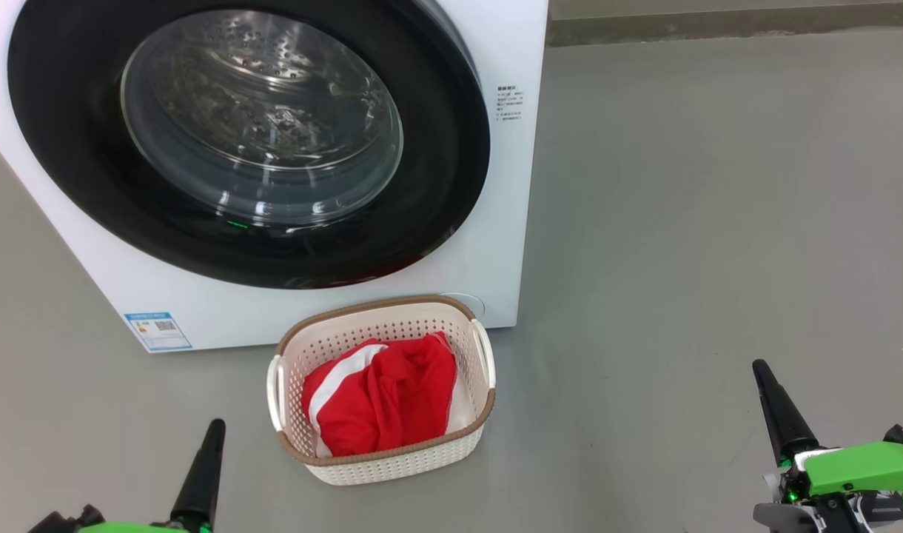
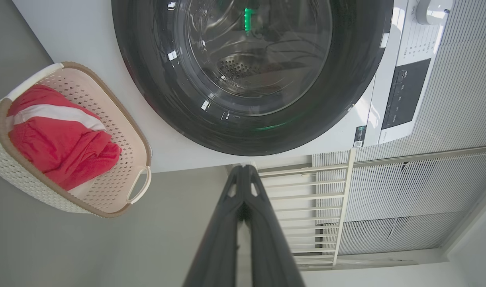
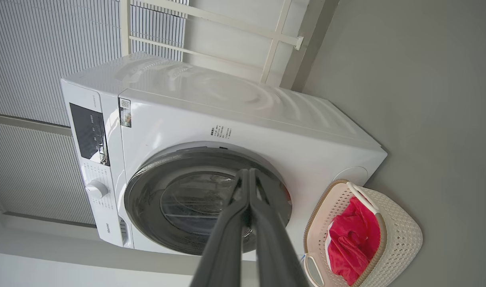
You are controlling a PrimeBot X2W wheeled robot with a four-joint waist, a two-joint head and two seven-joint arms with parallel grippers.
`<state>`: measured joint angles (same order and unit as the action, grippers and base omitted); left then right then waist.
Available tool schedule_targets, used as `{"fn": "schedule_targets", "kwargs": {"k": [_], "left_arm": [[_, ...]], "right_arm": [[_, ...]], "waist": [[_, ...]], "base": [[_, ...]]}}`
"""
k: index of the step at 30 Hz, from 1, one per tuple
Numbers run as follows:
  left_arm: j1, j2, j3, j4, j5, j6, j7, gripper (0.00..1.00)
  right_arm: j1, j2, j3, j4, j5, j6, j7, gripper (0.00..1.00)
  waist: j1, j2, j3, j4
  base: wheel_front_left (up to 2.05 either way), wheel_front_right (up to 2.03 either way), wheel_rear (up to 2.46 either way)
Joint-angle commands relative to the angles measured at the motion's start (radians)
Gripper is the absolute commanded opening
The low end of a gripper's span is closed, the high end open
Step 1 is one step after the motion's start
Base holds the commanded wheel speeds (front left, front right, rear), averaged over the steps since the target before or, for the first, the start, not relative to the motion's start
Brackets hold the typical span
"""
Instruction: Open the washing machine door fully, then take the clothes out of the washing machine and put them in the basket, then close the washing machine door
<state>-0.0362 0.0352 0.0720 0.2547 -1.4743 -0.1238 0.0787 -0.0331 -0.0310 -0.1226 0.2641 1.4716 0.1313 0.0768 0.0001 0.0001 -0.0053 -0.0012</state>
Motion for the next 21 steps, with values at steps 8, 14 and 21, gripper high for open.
{"fn": "schedule_targets", "kwargs": {"k": [8,14,21], "left_arm": [[-0.068,0.015,0.041,-0.011,-0.114,-0.007,0.03,0.0],[-0.072,0.015,0.043,-0.009,-0.134,-0.007,0.035,0.0],[-0.072,0.015,0.043,-0.009,-0.134,-0.007,0.035,0.0]], "right_arm": [[-0.072,-0.019,0.009,-0.02,0.118,-0.001,0.032,0.0],[-0.075,-0.019,0.009,-0.019,0.137,-0.001,0.037,0.0],[-0.075,-0.019,0.009,-0.019,0.137,-0.001,0.037,0.0]], "waist": [[-0.0001,-0.0001,0.007,0.001],[-0.0001,-0.0001,0.008,0.001],[-0.0001,-0.0001,0.008,0.001]], "base": [[0.0,0.0,0.0],[0.0,0.0,0.0],[0.0,0.0,0.0]]}}
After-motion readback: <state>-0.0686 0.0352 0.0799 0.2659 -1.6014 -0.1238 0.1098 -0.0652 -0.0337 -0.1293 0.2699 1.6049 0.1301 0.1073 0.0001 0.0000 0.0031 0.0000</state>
